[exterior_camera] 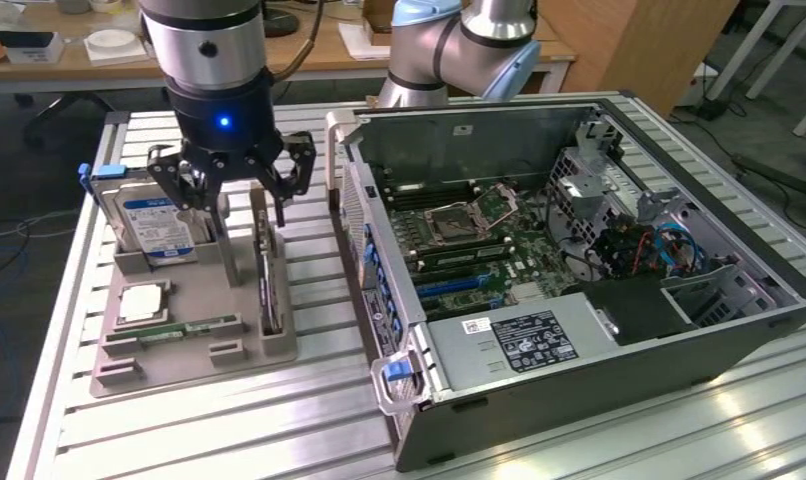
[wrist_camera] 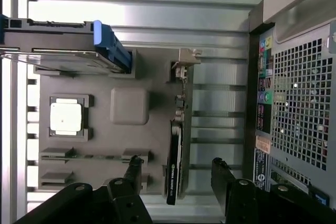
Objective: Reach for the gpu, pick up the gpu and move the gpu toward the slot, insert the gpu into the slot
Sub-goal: 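Pick up the gpu and move the gpu toward the slot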
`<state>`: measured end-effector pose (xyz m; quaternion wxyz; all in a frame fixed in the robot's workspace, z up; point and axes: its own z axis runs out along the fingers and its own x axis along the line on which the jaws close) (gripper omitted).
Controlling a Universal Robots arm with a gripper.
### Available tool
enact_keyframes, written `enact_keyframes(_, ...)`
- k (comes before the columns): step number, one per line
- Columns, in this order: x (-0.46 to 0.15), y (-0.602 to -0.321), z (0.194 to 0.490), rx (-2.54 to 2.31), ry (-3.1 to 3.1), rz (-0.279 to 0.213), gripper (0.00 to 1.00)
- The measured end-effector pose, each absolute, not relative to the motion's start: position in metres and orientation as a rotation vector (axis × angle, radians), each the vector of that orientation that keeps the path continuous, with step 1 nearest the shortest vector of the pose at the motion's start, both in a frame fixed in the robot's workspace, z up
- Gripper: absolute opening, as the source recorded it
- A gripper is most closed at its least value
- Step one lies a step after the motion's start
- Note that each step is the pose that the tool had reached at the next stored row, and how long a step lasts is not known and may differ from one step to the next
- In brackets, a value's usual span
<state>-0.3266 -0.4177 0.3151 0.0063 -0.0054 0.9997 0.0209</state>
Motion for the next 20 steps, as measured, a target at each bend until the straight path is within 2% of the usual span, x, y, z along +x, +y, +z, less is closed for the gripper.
enact_keyframes(20, -0.326, -0.420, 0.279, -0.017, 3.125, 0.065, 0.65)
